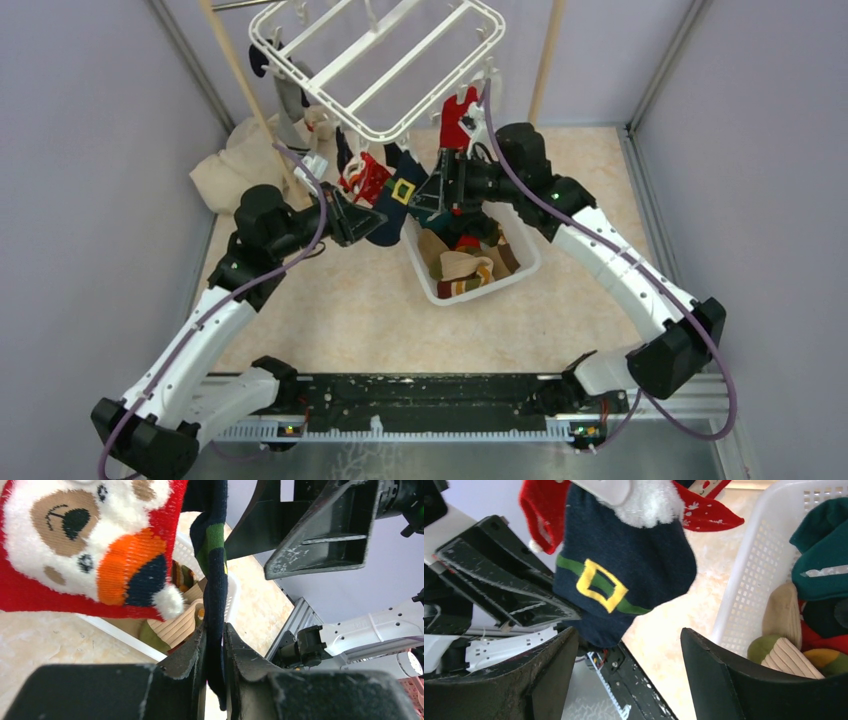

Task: Remove the socks clipped to the hanger
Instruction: Remove the sock from the hanger.

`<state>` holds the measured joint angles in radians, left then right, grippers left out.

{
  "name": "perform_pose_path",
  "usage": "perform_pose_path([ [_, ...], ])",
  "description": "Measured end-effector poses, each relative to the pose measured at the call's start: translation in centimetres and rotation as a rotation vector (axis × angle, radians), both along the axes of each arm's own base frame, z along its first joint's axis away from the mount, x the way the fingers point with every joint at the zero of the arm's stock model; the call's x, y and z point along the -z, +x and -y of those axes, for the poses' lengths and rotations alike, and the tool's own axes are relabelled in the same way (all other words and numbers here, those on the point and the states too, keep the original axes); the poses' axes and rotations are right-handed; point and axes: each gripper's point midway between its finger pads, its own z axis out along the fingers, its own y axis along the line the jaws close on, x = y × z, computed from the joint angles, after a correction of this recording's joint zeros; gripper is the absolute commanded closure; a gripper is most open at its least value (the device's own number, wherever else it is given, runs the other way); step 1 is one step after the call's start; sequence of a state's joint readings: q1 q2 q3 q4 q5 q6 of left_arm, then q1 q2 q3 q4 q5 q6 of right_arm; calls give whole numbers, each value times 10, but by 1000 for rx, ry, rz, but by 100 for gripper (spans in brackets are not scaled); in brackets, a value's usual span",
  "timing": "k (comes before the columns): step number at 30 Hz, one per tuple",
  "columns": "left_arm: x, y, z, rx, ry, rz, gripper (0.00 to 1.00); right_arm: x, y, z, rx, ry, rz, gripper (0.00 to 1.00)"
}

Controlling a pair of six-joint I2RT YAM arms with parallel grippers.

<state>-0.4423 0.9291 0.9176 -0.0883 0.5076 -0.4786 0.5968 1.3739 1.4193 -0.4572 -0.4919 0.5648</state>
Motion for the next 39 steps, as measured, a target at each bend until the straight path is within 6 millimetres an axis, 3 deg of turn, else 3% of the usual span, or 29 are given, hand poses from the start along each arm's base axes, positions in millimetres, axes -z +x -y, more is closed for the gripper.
perform_pose_path([
  [4,-1,2,2,0,-11,-9,77,-4,-5,-1,11,55,6,24],
  [14,-13,2,6,17,-62,5,77,28,-21,-3,33,198,-92,29],
  [20,-17,2,9,27,-82,9,77,35,-31,-4,33,352,-127,32],
  [24,-14,2,10,31,-91,6,77,29,-34,-6,21,442,-129,32],
  [31,-5,2,11,33,-101,-21,77,1,-35,-10,-20,572,-86,32],
  [39,-11,0,11,40,-123,-9,76,2,-30,-13,-21,590,-101,33],
])
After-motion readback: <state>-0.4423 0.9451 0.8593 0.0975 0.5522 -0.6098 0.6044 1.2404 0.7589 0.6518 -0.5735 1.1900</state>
